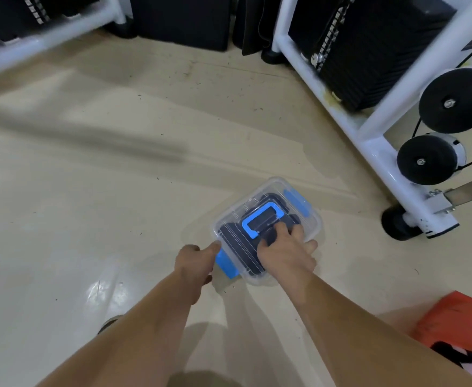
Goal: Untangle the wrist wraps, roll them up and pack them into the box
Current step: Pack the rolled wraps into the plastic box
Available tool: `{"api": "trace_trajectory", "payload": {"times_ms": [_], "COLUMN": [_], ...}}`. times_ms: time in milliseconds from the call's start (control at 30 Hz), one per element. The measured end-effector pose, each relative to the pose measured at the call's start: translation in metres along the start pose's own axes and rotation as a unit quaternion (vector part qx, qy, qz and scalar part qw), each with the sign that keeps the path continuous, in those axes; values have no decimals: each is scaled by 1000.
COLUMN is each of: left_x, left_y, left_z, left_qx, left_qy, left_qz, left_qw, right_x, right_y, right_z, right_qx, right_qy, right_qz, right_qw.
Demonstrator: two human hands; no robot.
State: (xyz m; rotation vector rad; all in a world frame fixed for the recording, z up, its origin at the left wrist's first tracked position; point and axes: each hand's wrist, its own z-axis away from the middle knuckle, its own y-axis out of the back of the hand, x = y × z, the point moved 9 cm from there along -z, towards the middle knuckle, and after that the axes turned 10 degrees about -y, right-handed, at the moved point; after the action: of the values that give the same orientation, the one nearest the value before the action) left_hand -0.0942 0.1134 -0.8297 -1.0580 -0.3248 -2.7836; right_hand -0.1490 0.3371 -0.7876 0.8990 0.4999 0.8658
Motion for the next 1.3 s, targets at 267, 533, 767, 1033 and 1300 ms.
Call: {"api": "trace_trajectory", "payload": {"times_ms": [267, 533, 767, 1033, 1300], "left_x": [10, -9, 2, 29, 34], "left_y": [-23, -50, -67, -1, 8], "left_z": [3, 4, 17, -7, -3], "left_qx": [24, -48, -42, -85, -7], "left_qy": [-69, 6, 23, -138, -169], "left_qz": [-78, -61, -43, -317, -394], "left_qw": [994, 997, 998, 934, 903], "right_x": [-2, -5, -3, 69, 89], "right_y": [3, 2, 35, 40, -21], "right_z": [-6, -20, -10, -38, -32], "right_qx": [15, -37, 12, -76, -166], "right_qy": [32, 67, 125, -116, -176], "right_qz": [70, 91, 105, -230, -383], "right_qw": [997, 993, 986, 963, 892]}}
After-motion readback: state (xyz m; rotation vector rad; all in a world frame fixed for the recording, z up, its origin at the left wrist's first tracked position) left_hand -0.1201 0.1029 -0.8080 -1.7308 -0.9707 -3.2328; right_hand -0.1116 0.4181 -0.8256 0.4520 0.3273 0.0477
